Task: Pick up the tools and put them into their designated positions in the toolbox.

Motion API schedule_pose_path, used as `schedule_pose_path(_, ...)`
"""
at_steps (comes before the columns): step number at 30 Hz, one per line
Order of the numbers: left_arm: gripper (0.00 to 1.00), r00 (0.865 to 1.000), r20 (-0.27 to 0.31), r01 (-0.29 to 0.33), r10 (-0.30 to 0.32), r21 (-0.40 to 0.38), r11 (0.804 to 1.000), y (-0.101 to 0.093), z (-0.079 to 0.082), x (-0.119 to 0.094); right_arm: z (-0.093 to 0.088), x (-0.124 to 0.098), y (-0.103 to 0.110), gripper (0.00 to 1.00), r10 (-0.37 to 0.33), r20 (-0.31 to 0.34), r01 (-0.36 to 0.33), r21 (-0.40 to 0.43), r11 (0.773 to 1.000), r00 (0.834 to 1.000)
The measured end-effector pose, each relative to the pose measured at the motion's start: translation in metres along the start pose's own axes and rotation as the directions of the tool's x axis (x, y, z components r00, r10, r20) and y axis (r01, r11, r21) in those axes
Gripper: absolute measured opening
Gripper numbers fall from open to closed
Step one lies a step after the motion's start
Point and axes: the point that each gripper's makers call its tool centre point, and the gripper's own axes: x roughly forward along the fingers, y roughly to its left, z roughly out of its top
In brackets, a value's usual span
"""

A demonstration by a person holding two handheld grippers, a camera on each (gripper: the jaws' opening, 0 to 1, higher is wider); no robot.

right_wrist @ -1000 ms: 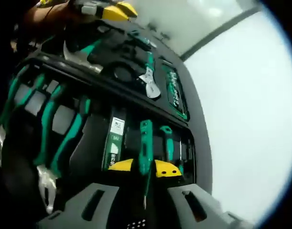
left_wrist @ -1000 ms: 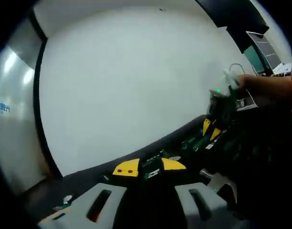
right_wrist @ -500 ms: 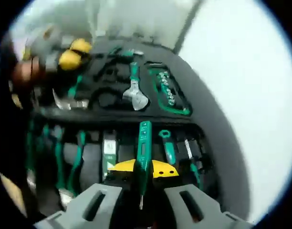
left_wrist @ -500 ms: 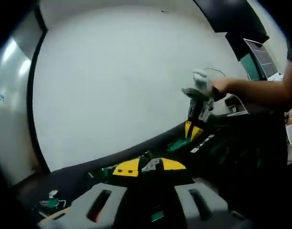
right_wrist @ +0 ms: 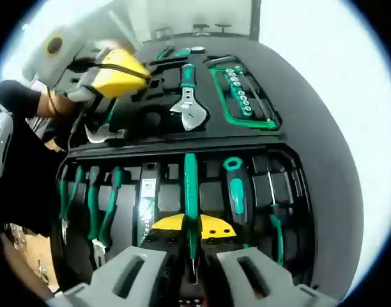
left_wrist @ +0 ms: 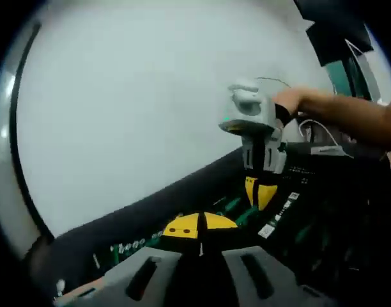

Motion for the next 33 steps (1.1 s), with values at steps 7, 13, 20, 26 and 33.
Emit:
schedule_pose_path(7, 0.00, 0.986, -0.147, 0.103, -0.079, 0.160, 0.982, -0.025, -0.034, 0.042, 0.010, -0.019, -0.008, 0.05, -0.099, 0.128, 0.096, 0.029, 0.995, 0.987)
schedule_pose_path(13, 0.00, 0.994, -0.075, 0.090, -0.081, 0.127, 0.988, -0.012, -0.030, 0.016, 0.026, -0.057, 0.001, 0.06, -0.300, 0.226, 0.321, -0.063, 0.945, 0.927)
schedule_pose_path(20, 0.01, 0.995, -0.043, 0.097, -0.093, 0.097, 0.991, -0.015, -0.029, -0.004, 0.002, -0.029, 0.006, 0.06, -0.467, 0.043, 0.455, -0.320, 0.831, 0.883)
schedule_pose_path(26, 0.01, 0.994, -0.054, 0.095, -0.091, 0.087, 0.992, -0.019, -0.040, -0.009, -0.007, 0.006, -0.005, 0.05, -0.303, -0.016, 0.301, -0.086, 0.950, 0.953)
schedule_pose_path(33, 0.06, 0.998, -0.019, 0.067, -0.065, 0.135, 0.989, -0.011, -0.033, -0.019, 0.028, -0.036, 0.024, 0.04, -0.003, 0.216, -0.030, 0.147, 0.989, 0.976)
